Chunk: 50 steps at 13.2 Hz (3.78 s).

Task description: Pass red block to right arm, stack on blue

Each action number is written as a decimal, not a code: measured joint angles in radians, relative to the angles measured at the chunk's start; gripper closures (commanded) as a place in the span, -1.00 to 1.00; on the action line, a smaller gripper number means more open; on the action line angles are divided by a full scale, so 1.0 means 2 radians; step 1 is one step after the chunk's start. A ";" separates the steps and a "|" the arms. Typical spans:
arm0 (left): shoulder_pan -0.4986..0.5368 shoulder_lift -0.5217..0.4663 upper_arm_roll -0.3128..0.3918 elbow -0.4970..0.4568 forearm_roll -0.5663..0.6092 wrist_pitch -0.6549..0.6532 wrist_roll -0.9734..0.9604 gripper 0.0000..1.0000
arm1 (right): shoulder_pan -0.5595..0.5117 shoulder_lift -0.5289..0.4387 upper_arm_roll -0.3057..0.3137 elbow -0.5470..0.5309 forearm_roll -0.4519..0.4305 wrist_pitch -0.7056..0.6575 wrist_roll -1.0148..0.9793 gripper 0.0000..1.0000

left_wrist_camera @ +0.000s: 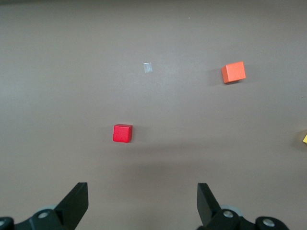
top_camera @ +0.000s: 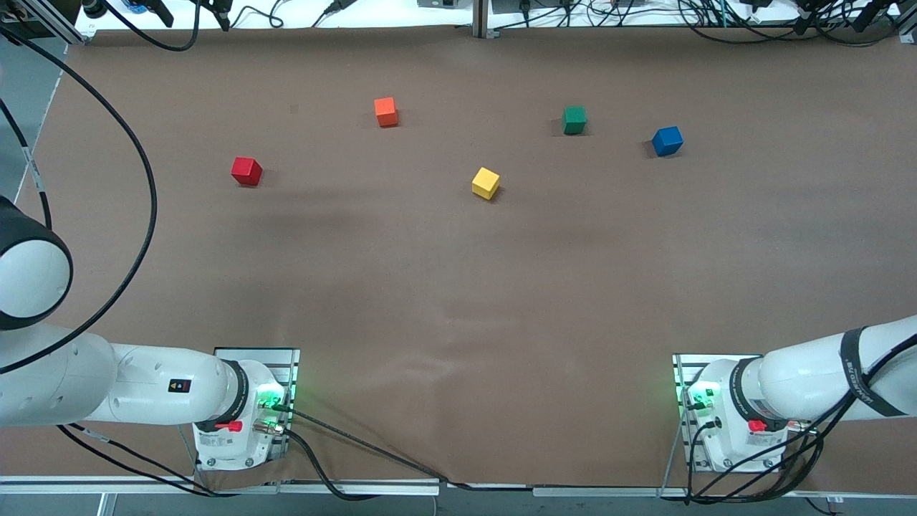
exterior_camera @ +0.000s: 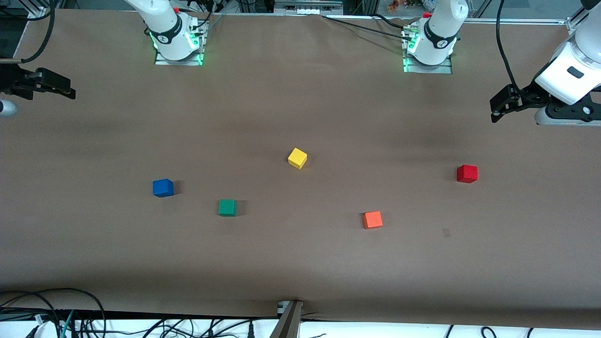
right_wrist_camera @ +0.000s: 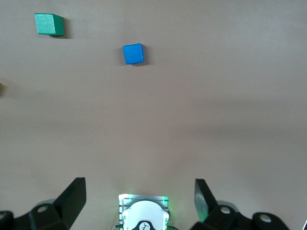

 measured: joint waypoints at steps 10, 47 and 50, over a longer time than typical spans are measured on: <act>0.000 0.000 0.000 0.000 0.000 -0.004 0.000 -1.00 | 0.000 0.000 0.000 0.000 0.000 0.000 0.000 -1.00; 0.085 0.173 0.005 -0.261 0.056 0.375 0.051 -1.00 | 0.001 0.017 0.001 0.000 0.001 -0.001 0.000 -1.00; 0.098 0.187 0.005 -0.266 0.083 0.395 0.052 -1.00 | 0.004 0.024 0.001 0.000 0.001 -0.002 0.000 -1.00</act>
